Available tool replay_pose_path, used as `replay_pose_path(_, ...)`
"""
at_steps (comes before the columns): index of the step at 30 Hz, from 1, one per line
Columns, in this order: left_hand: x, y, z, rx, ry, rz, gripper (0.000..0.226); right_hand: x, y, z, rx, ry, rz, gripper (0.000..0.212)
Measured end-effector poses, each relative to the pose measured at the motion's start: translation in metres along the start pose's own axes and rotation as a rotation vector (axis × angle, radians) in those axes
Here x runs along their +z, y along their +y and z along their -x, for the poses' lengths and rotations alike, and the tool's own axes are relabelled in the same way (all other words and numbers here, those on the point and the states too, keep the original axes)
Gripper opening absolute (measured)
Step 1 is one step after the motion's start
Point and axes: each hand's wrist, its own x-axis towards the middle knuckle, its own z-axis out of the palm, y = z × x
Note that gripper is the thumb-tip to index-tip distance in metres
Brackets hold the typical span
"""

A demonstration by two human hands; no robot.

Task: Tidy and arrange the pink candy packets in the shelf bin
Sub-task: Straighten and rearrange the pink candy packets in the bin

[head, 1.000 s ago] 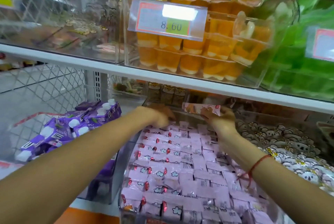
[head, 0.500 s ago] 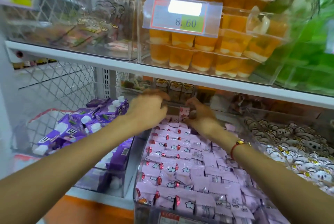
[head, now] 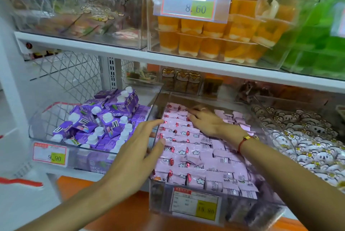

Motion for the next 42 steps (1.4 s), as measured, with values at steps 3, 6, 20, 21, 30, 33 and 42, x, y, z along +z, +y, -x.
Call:
replay_pose_path(3, -0.001, 0.0, 0.0, -0.009, 0.011, -0.062, 0.037, -0.007, -0.005, 0.005, 0.04, -0.083, 0.03, 0.05)
replay_pose_path(6, -0.005, 0.009, 0.001, 0.093, 0.062, -0.251, 0.04, -0.025, -0.012, 0.023, 0.02, -0.066, 0.045, 0.047)
replay_pose_path(20, 0.008, 0.047, 0.012, 0.418, -0.296, -0.476, 0.025, -0.011, -0.041, 0.201, -0.189, 0.238, -0.021, 0.033)
replay_pose_path(21, 0.007, 0.048, 0.01, 0.419, -0.316, -0.49, 0.024, -0.01, -0.039, 0.2, -0.185, 0.245, -0.074, 0.032)
replay_pose_path(30, 0.006, 0.051, 0.005, 0.255, -0.376, -0.45, 0.021, -0.015, -0.033, 0.188, -0.13, 0.202, -0.447, 0.009)
replay_pose_path(33, 0.006, 0.051, 0.006, 0.238, -0.375, -0.41, 0.019, -0.012, -0.043, 0.19, -0.228, 0.291, -0.107, 0.007)
replay_pose_path(42, 0.006, 0.052, 0.014, 0.224, -0.281, -0.279, 0.042, -0.05, -0.053, 0.199, -0.185, 1.023, -0.562, 0.01)
